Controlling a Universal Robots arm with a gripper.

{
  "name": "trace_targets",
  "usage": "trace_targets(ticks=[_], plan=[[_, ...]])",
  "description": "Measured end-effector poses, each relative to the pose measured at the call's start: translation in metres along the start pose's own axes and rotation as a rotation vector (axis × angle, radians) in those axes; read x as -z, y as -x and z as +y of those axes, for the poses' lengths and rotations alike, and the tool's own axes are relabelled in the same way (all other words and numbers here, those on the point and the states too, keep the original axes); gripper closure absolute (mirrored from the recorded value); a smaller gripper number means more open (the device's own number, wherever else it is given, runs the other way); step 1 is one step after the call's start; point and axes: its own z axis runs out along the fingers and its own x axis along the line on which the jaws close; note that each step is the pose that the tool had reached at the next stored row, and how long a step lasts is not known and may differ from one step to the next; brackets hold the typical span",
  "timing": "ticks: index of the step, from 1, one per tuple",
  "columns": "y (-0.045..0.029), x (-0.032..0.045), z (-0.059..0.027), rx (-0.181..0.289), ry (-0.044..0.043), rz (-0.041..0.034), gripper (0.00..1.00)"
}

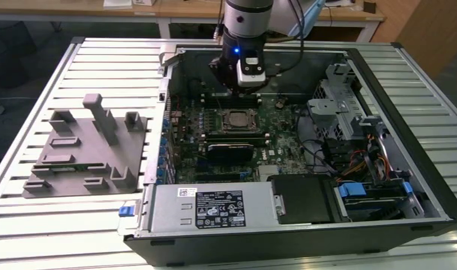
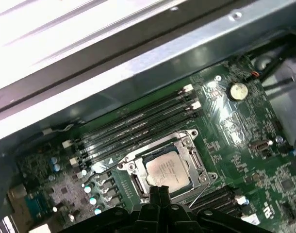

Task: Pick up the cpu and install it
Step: 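Install the first cpu locking lever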

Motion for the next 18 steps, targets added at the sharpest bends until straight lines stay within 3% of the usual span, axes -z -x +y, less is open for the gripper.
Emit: trace_targets(ticks=[11, 18], plan=[[-0.0004, -0.0005, -0.0003, 0.19, -0.0052, 0.0022, 0.89], [-0.0175, -0.0011, -0.0084, 0.205, -0.0051, 0.0013, 0.89]])
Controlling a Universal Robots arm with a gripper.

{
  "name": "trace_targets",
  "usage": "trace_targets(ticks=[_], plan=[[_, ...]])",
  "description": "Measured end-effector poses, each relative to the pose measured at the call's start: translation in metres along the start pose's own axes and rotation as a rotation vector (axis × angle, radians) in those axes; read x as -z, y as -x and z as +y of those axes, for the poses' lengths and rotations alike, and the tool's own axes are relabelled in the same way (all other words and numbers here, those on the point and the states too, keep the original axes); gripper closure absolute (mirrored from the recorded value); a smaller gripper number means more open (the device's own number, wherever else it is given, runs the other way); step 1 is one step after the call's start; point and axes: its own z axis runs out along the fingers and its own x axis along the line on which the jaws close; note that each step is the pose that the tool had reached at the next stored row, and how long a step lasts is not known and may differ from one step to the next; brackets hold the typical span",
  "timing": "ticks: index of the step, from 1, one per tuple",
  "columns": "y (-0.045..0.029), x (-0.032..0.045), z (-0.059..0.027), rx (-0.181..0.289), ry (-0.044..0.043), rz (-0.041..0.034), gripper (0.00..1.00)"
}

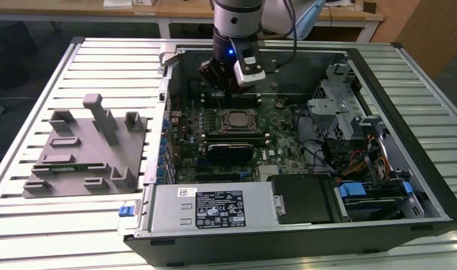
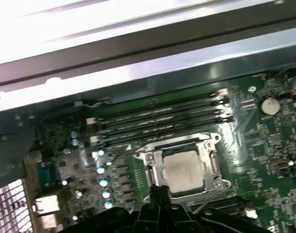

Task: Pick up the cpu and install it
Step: 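Install the first cpu locking lever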

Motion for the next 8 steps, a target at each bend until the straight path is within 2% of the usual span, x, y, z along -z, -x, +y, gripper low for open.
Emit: trace_targets(ticks=[5, 8], plan=[[-0.0131, -0.0006, -0.0032, 0.001, 0.0017, -0.0051, 0.89], [-0.0141, -0.0008, -0.0034, 0.035, 0.002, -0.0045, 0.89]])
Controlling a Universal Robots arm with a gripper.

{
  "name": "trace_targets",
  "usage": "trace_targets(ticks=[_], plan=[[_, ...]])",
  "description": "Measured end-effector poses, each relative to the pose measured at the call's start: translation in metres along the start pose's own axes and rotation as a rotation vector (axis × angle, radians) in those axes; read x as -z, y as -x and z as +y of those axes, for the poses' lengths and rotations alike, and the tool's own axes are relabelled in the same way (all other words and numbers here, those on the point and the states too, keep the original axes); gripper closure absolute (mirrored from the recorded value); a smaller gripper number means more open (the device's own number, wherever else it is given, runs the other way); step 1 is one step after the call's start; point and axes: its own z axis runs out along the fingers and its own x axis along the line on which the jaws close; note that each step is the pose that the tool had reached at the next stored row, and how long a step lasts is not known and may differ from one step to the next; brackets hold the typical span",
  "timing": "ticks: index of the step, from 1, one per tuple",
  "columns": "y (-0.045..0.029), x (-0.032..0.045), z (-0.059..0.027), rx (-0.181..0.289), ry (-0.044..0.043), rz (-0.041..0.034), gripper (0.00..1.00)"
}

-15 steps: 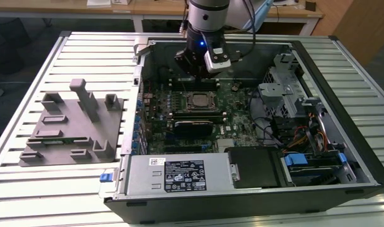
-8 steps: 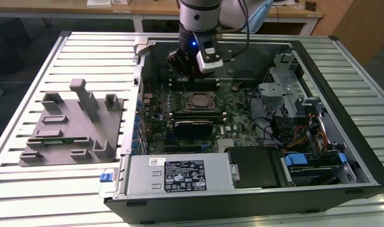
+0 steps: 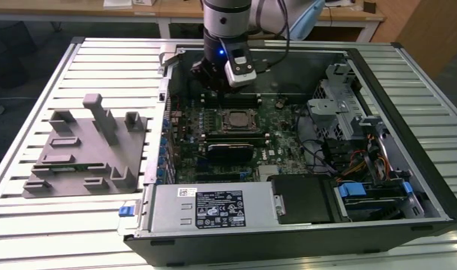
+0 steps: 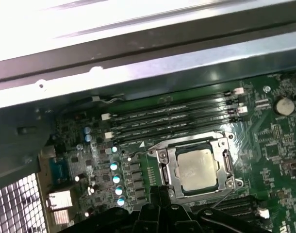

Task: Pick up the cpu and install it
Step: 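Install the first cpu locking lever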

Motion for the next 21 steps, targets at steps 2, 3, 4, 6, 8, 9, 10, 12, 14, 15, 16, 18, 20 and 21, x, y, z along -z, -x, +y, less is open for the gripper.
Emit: trace_targets(ticks=[2, 3, 4, 6, 8, 9, 10, 12, 14, 15, 16, 18, 20, 21], plan=[[0.0, -0.0002, 0.0, 0.036, -0.0003, 0.0006, 0.89], [0.0, -0.0002, 0.0, 0.054, -0.0006, 0.0009, 0.89], [0.0, -0.0003, 0.0, 0.072, -0.0009, 0.0012, 0.89], [0.0, -0.0004, 0.0, 0.108, -0.0016, 0.0017, 0.89], [0.0, -0.0005, 0.0, 0.14, -0.0022, 0.0022, 0.89], [0.0, -0.0005, 0.0, 0.155, -0.0026, 0.0024, 0.89], [0.0, -0.0005, 0.0, 0.17, -0.0028, 0.0026, 0.89], [-0.0003, -0.0007, -0.0001, 0.193, -0.0032, 0.0029, 0.89], [-0.0022, -0.0009, -0.0005, 0.201, -0.0033, 0.003, 0.89], [-0.0038, -0.0009, -0.0008, 0.203, -0.0036, 0.0032, 0.89], [-0.0056, -0.0011, -0.0011, 0.205, -0.0035, 0.0031, 0.89], [-0.0097, -0.0012, -0.0017, 0.207, -0.0036, 0.0032, 0.89], [-0.0132, -0.0015, -0.0017, 0.209, -0.0035, 0.0031, 0.89], [-0.0149, -0.0015, -0.0013, 0.21, -0.0036, 0.0031, 0.89]])
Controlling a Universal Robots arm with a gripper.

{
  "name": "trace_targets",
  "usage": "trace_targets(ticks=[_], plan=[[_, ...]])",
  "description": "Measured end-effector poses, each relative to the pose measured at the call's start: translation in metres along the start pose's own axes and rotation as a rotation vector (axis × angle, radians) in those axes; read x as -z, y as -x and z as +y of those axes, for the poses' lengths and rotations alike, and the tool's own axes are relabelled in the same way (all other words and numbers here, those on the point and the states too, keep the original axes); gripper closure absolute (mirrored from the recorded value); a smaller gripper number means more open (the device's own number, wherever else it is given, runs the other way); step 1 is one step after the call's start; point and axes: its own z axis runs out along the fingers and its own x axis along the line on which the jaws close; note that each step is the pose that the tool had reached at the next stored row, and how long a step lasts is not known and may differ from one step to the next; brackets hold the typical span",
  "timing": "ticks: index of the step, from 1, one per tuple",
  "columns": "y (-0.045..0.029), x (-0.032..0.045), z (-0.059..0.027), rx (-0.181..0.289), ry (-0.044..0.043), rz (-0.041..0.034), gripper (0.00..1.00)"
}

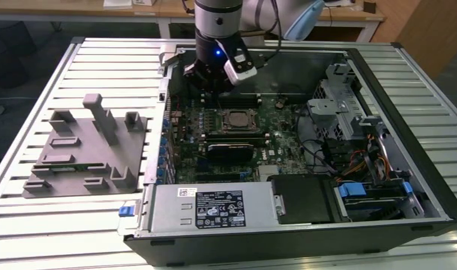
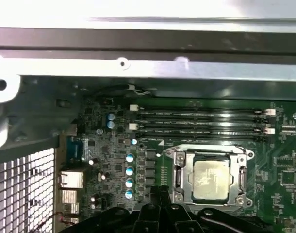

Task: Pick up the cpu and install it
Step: 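Install the first cpu locking lever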

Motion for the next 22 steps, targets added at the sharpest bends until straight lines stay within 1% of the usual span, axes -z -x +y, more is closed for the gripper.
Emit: trace_targets(ticks=[5, 11, 15, 16, 17, 20, 22], plan=[[-0.0048, -0.0003, 0.0085, 0.003, -0.0001, 0.0, 0.89], [-0.0083, -0.0008, 0.0196, 0.006, -0.0001, 0.0, 0.89], [-0.0108, -0.0015, 0.024, 0.01, 0.0019, -0.0002, 0.89], [-0.0112, -0.0015, 0.0243, 0.012, 0.0022, -0.0019, 0.89], [-0.0114, -0.0017, 0.0245, 0.014, 0.0027, -0.0055, 0.89], [-0.0113, -0.0018, 0.0249, 0.023, 0.0052, -0.0224, 0.89], [-0.0113, -0.0019, 0.0256, 0.028, 0.0068, -0.0309, 0.89]])
